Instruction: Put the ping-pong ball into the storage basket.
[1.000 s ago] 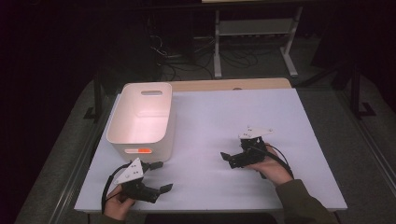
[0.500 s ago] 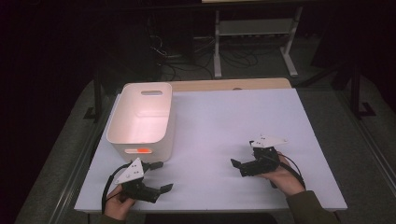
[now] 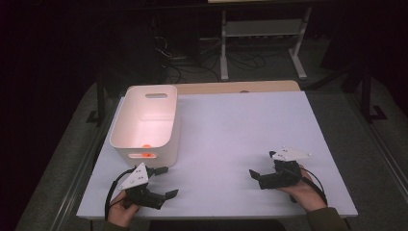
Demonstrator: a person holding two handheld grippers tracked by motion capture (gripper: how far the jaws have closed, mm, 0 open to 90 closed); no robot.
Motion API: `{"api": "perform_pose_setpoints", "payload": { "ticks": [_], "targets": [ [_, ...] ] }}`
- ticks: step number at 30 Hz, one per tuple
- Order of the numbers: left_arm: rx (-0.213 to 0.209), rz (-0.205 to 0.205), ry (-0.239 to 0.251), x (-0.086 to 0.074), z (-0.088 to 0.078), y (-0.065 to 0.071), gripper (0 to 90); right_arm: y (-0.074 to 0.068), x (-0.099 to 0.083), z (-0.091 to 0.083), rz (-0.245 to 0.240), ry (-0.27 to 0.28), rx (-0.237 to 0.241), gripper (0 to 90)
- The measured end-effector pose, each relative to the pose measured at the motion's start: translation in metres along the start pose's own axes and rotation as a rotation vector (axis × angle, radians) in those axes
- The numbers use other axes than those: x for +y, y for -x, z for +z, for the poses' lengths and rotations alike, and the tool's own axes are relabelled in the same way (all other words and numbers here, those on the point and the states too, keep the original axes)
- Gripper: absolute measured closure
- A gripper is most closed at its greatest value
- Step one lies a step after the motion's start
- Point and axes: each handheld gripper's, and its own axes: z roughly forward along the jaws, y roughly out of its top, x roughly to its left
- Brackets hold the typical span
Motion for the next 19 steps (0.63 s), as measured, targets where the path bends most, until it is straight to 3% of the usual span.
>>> {"api": "perform_pose_setpoints", "payload": {
  "ticks": [6,19],
  "targets": [
    [0.0,0.002,-0.001,0.0,0.0,0.0,14.1,0.004,-0.008,-0.005,-0.001,-0.005,-0.026,0.6],
    [-0.001,-0.003,-0.009,0.0,0.001,0.0,14.1,0.007,-0.014,-0.001,-0.01,-0.036,-0.032,0.7]
  ]
}}
